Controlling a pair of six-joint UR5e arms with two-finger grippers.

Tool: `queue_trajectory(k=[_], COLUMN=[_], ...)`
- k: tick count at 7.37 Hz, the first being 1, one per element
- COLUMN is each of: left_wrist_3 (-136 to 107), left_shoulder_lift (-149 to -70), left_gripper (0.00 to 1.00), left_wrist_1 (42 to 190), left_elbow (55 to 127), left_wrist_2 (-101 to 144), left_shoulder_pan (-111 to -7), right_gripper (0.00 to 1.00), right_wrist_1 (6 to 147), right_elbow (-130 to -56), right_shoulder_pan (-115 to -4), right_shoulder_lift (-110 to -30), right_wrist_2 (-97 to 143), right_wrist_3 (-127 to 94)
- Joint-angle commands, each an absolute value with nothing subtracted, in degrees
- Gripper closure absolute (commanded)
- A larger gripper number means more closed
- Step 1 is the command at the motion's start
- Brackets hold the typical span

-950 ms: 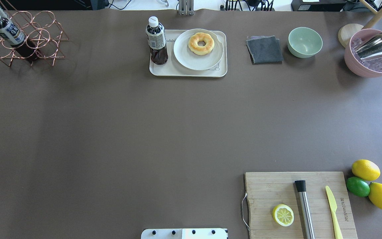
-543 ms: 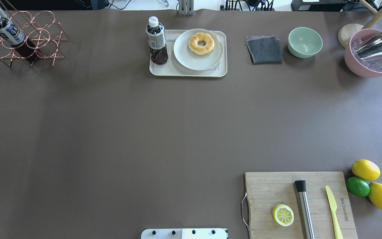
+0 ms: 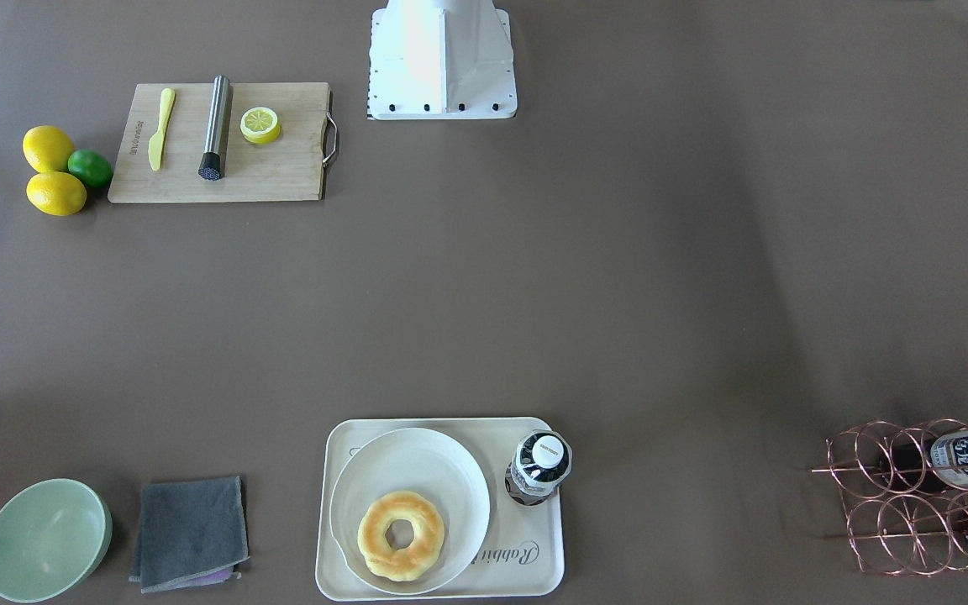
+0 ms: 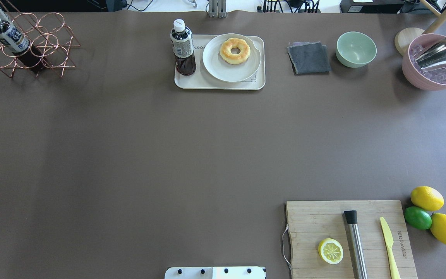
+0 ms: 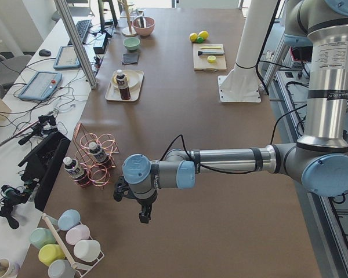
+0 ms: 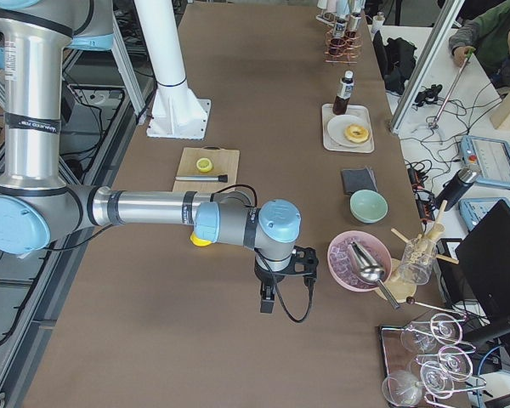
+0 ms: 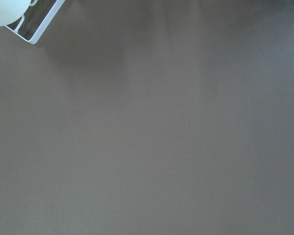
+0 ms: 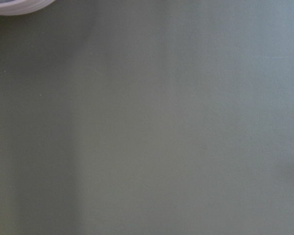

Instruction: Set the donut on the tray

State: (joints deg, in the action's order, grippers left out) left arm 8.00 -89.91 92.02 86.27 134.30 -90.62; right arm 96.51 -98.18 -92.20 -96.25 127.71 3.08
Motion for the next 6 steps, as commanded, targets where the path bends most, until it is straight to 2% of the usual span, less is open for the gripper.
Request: queue_trajectory(k=[1,6], left_wrist_3=[8.0,8.0], left_shoulder_lift=[-89.7,-89.8], left_gripper=[0.01,0.01], left_wrist_1=[92.0,91.9], left_elbow=[86.3,85.7], left_wrist_2=[134.4,134.3], left_shoulder_pan=[-90.6,-90.5], right_gripper=[0.00,0.00], right_wrist_1=[96.5,96.5], right_elbow=[-98.3,-98.4], right_shoulder_pan=[-92.2,-92.2], right_shoulder_lift=[-96.2,-96.2], right_wrist_2=[127.7,127.8], right_wrist_3=[3.1,3.1])
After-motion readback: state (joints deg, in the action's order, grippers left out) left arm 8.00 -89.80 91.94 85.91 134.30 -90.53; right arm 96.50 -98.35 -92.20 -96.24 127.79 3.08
